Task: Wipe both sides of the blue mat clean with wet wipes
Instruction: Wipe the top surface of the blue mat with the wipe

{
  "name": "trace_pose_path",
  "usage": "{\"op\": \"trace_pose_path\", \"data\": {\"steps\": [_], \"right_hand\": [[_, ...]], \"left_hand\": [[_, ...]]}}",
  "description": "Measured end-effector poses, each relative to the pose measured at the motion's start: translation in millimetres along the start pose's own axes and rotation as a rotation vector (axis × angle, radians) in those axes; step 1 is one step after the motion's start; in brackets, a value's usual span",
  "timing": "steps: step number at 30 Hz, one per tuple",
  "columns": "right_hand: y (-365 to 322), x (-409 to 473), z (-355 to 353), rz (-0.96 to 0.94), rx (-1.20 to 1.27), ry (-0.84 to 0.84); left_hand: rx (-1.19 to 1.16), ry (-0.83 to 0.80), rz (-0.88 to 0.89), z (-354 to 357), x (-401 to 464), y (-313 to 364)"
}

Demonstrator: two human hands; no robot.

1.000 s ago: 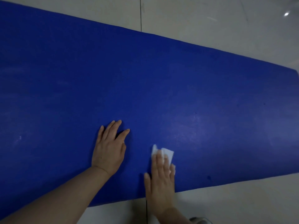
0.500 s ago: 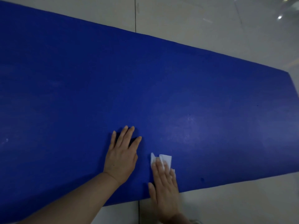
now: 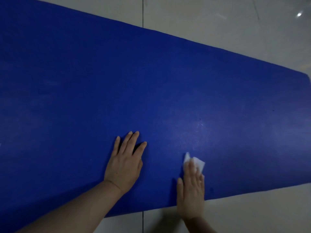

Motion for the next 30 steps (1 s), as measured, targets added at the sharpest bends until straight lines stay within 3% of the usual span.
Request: {"op": "trace_pose_path", "data": {"steps": [2,6,8,11,13,17,19,20,24,25,29,30], "right_hand": [[-10,-2,0,0.040,-0.007,0.012],[-62,-27,15,-0.347,-0.068,-0.094],[-37,-9,2,-0.217,-0.029,-0.051],[34,16,-20,0.232,0.070,0.107],[41,17,-20,0.338,0.027,0.114],[-35,-6,6,-0.143,-0.043,-0.004],[-45,-7,9,-0.259,-0.073,-0.062],[-37,3,4,-0.221,-0.070,-0.041],[14,48,-22,0.220,0.035,0.043],[4,49,-23,0.197,0.023,0.034],[-77,19,5,-0.301,-0.073,-0.108],[-80,19,6,-0.341,-0.090,-0.098]], "left_hand": [[-0.002,-0.005,0.004,1,0,0],[-0.006,-0.014,0.001,2,-2,-1],[-0.013,-0.032,-0.004,3,-1,-1],[-0.020,-0.035,0.003,3,0,-1],[-0.019,-0.021,0.003,3,0,-1],[-0.015,-0.038,-0.001,3,-1,-1],[-0.021,-0.076,-0.013,6,-1,-2],[-0.027,-0.085,-0.018,7,-1,-2],[-0.008,-0.078,-0.006,7,-1,-2],[-0.001,-0.071,-0.002,7,-1,-2],[-0.006,-0.070,-0.005,6,-1,-2],[-0.009,-0.067,-0.004,6,-1,-1]]}}
Point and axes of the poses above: each hand's wrist, its own x-axis towards the middle knuckle, its own z-axis out of the palm, y = z × x, the point moved 10 cm from there along x, towards the middle knuckle, and after that the axes turned 7 degrees about z, right-handed, at the moved point
